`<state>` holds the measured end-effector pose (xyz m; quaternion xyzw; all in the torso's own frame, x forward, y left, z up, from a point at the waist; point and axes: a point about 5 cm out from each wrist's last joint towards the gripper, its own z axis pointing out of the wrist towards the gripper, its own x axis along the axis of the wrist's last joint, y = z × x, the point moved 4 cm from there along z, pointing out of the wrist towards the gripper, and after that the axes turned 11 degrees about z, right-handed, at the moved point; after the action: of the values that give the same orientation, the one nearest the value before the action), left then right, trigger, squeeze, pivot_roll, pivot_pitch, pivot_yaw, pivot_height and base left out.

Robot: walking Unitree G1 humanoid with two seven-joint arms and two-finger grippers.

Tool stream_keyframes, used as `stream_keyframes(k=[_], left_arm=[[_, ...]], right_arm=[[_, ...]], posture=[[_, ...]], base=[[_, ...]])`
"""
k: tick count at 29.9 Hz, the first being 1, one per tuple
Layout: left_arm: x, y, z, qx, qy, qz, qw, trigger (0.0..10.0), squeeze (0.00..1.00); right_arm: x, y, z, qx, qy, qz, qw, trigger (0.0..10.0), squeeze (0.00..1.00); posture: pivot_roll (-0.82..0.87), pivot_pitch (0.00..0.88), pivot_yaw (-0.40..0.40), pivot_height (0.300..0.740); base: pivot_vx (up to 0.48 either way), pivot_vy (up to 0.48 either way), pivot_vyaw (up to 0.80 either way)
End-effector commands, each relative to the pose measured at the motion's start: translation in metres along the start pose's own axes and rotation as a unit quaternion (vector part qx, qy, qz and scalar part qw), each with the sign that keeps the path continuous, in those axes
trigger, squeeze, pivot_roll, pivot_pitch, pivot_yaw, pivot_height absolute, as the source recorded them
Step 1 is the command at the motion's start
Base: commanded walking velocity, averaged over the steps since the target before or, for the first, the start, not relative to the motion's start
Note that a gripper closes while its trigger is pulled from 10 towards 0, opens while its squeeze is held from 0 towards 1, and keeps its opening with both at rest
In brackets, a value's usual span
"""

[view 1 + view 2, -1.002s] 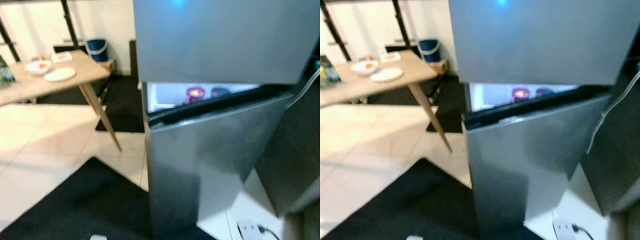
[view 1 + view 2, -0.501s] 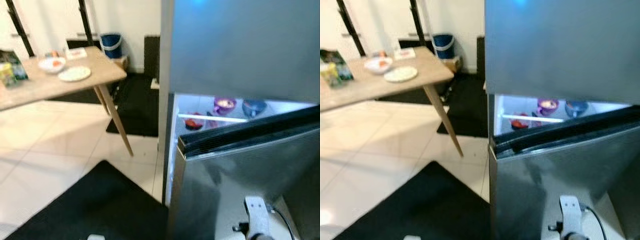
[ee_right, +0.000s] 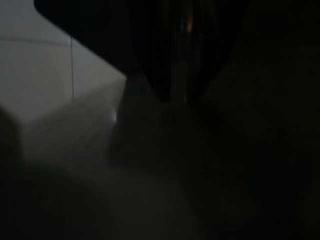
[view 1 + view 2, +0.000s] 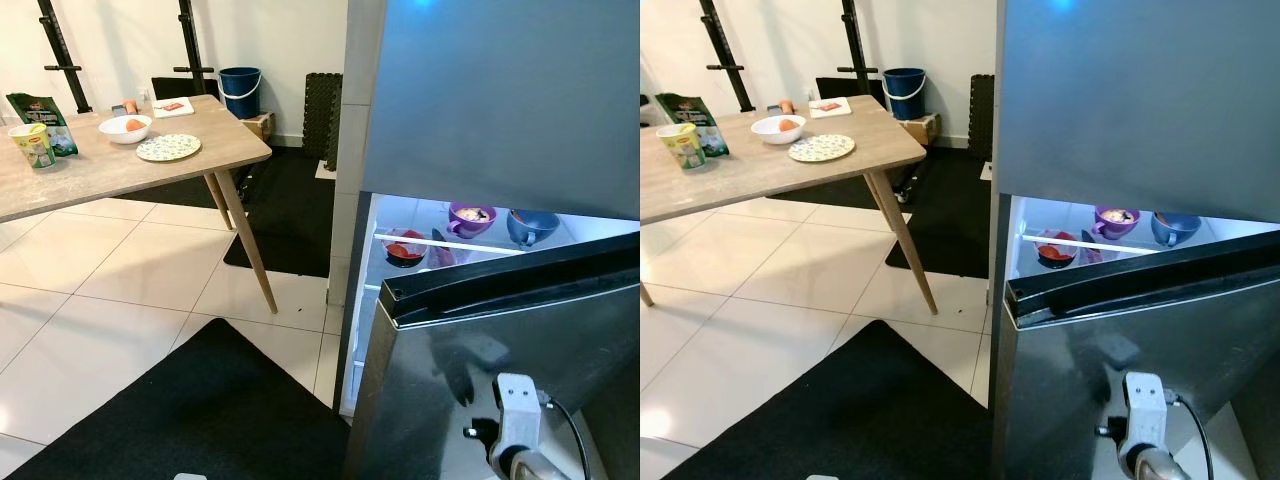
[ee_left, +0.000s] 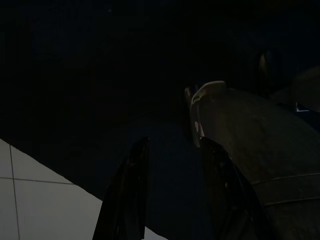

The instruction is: Restocking fridge

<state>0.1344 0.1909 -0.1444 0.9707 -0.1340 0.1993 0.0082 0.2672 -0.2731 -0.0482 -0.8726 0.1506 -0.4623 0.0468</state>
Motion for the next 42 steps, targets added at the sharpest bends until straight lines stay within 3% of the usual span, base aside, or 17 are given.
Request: stream_keyframes(k=[1, 7, 8, 10, 12, 18, 31, 42], left_arm=[[-0.008, 0.004, -0.001, -0.007, -0.013, -0.002, 1.0, 10.0, 0.0], [-0.009, 0.005, -0.001, -0.009, -0.013, -0.003, 1.0, 10.0, 0.0], [-0.01, 0.005, -0.001, -0.009, -0.014, -0.004, 1.0, 10.0, 0.0], [-0.01, 0.005, -0.001, -0.009, -0.014, -0.004, 1.0, 10.0, 0.0], [-0.012, 0.004, -0.001, -0.008, -0.016, -0.004, 1.0, 10.0, 0.0], [-0.013, 0.004, -0.001, -0.007, -0.016, -0.003, 1.0, 10.0, 0.0], [-0.016, 0.003, -0.002, -0.005, -0.018, -0.007, 1.0, 10.0, 0.0], [-0.015, 0.0, -0.003, -0.003, -0.016, -0.009, 1.0, 10.0, 0.0]], right_arm=[[0.02, -0.011, 0.005, 0.021, 0.036, 0.005, 0.999, 10.0, 0.0], [0.051, -0.029, 0.013, 0.056, 0.082, 0.016, 0.995, 10.0, 0.0], [0.066, -0.041, 0.016, 0.077, 0.103, 0.017, 0.992, 10.0, 0.0], [0.066, -0.041, 0.016, 0.077, 0.103, 0.017, 0.992, 10.0, 0.0], [0.084, -0.055, 0.019, 0.099, 0.128, 0.016, 0.987, 10.0, 0.0], [0.108, -0.073, 0.022, 0.119, 0.157, 0.01, 0.98, 10.0, 0.0], [0.142, -0.083, 0.024, 0.106, 0.184, 0.011, 0.977, 10.0, 0.0], [0.139, -0.078, 0.025, 0.083, 0.185, 0.013, 0.979, 10.0, 0.0]], posture=[[-0.06, 0.0, 0.017, 0.74], [-0.07, 0.0, 0.012, 0.74], [-0.07, 0.0, 0.012, 0.74], [-0.07, 0.0, 0.012, 0.74], [-0.07, 0.0, 0.012, 0.74], [-0.06, 0.0, 0.012, 0.74], [-0.05, 0.0, 0.006, 0.74], [-0.04, 0.0, 0.003, 0.74]], base=[[0.0, 0.0, 0.0], [0.0, 0.0, 0.0], [0.0, 0.0, 0.0], [0.0, 0.0, 0.0], [0.0, 0.0, 0.0], [0.0, 0.0, 0.0], [0.0, 0.0, 0.0], [0.0, 0.0, 0.0]])
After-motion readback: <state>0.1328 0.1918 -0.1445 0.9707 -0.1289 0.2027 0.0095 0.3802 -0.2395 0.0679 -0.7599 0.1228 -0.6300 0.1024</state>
